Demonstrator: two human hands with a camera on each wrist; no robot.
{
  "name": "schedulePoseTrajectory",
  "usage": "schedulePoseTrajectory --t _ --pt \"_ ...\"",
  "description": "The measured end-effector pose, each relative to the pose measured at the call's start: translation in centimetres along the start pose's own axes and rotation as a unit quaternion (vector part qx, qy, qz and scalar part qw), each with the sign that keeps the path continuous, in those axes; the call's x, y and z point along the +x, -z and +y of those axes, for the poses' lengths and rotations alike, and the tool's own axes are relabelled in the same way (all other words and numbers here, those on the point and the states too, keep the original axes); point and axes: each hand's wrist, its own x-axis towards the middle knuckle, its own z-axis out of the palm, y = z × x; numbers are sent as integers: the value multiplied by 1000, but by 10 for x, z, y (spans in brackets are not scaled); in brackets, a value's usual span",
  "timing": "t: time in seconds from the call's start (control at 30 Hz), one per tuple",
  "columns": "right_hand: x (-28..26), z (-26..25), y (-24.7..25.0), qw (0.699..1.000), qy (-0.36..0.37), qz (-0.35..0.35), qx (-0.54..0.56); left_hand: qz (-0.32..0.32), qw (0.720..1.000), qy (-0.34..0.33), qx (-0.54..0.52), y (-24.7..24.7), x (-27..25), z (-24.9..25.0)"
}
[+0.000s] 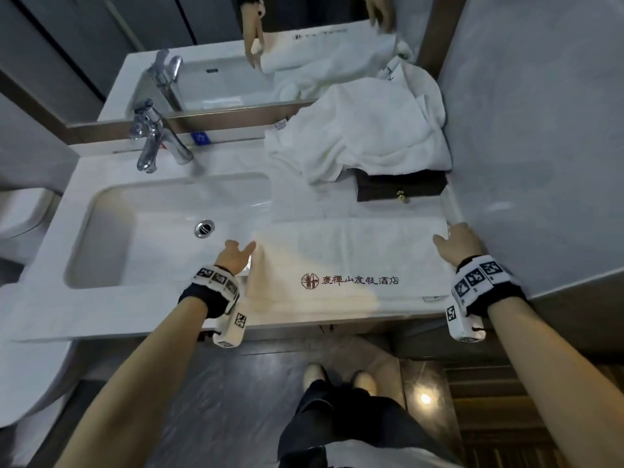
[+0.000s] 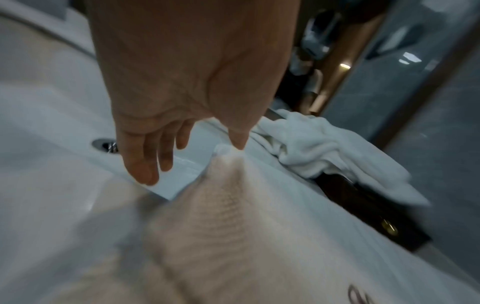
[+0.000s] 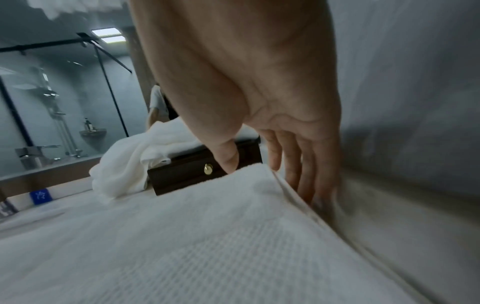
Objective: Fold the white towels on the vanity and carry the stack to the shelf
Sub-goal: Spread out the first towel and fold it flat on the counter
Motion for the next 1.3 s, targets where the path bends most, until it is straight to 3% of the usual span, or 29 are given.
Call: schedulePoseTrajectory --t 0.07,0.2,0.3,0.37,0.47,0.57,0.8,1.0,1.17,1.3 --pt "5 -4 -7 999 -41 -22 5 -41 998 49 -18 -5 8 5" --pt "8 -8 -18 997 -58 -58 -11 -59 997 50 19 -13 15 11" --pt "12 -12 -21 998 -26 -59 7 8 997 -10 -79 -15 22 17" --pt "17 -14 -18 997 13 -21 69 59 987 -43 -140 -10 24 25" --pt "22 -19 -8 995 52 51 74 81 988 -59 -118 -4 26 33" --pt "21 -15 -7 994 59 49 78 62 997 -46 -29 -4 27 26" --pt "2 5 -14 997 27 -43 56 14 1000 8 -5 -1 26 6" --pt "-10 13 -26 993 25 -68 96 -35 999 -4 -14 5 22 -6" --pt "-13 21 -28 989 4 -35 147 -34 995 -42 -87 9 18 -3" --pt "-16 18 -28 941 -66 -110 312 -77 985 -10 -152 11 10 -2"
